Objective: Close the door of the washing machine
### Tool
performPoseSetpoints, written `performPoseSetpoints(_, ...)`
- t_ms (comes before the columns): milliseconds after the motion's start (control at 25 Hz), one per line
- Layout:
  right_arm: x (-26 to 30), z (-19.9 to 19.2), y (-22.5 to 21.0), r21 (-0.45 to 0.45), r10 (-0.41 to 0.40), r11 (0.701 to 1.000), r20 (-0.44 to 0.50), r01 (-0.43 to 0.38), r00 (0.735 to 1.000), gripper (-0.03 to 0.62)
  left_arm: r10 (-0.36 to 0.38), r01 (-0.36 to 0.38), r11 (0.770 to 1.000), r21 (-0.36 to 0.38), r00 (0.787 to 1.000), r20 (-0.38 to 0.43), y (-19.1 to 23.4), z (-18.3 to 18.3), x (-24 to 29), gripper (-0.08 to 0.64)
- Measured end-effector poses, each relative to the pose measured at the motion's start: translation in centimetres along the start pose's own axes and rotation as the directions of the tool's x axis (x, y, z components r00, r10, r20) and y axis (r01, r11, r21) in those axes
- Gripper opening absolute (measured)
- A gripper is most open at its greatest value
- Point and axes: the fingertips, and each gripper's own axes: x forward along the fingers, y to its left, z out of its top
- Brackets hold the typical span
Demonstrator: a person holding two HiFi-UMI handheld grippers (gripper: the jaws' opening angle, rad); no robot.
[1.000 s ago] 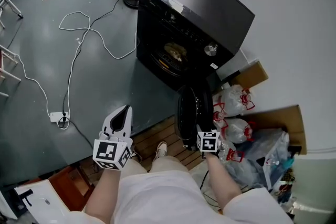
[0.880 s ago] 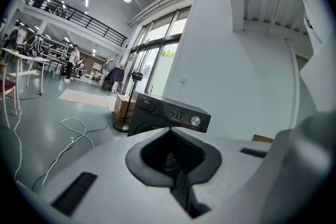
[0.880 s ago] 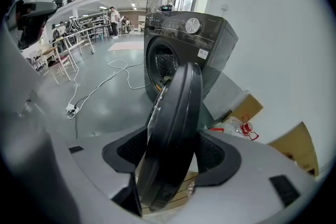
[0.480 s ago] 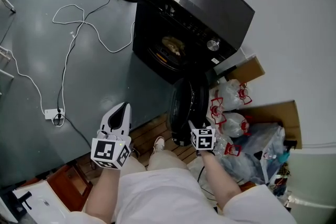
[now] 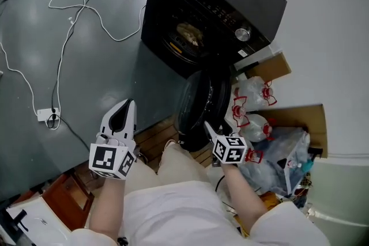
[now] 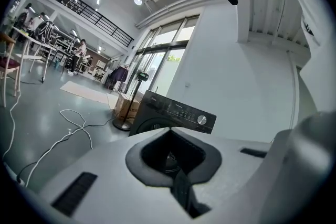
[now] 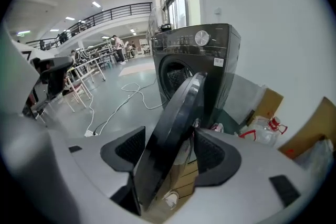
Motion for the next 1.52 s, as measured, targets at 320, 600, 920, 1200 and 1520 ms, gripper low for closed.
performPoseSetpoints(320, -1.5, 2.0, 3.2, -0.219, 0.075, 0.974, 0.072, -0.058, 0.995, 0.272, 0.003, -0.002, 1.000, -0.022, 1.000, 0.022, 1.8, -2.0, -0.9, 0.003)
performPoseSetpoints(600, -0.2, 7.2, 8.3, -0.814, 0.150, 0.580, 0.119, 0.010, 0.982, 0.292, 0.036, -0.035, 0.999, -0.035, 0.999, 0.015, 3.5, -3.6, -1.0, 0.003)
performPoseSetpoints(920, 3.7, 8.5, 13.4, -0.938, 0.340, 0.259, -0.134, -0.230, 0.931, 0.331, 0.062, -0.060, 0.997, -0.045, 0.997, 0.036, 6.4, -4.7, -1.0, 0.003)
performPoseSetpoints(1200, 7.2, 9.7, 16.6, -0.874, 0.422, 0.273, -0.266, -0.401, 0.867, 0.333, 0.098, -0.092, 0.992, -0.080, 0.993, 0.061, 8.6, -6.1, -1.4, 0.003)
performPoseSetpoints(1520, 8.5, 11.4, 17.5, -0.843, 0.447, 0.295, -0.295, -0.450, 0.845, 0.356, 0.115, -0.109, 0.986, -0.123, 0.992, 0.049, 10.4, -7.9, -2.0, 0.003)
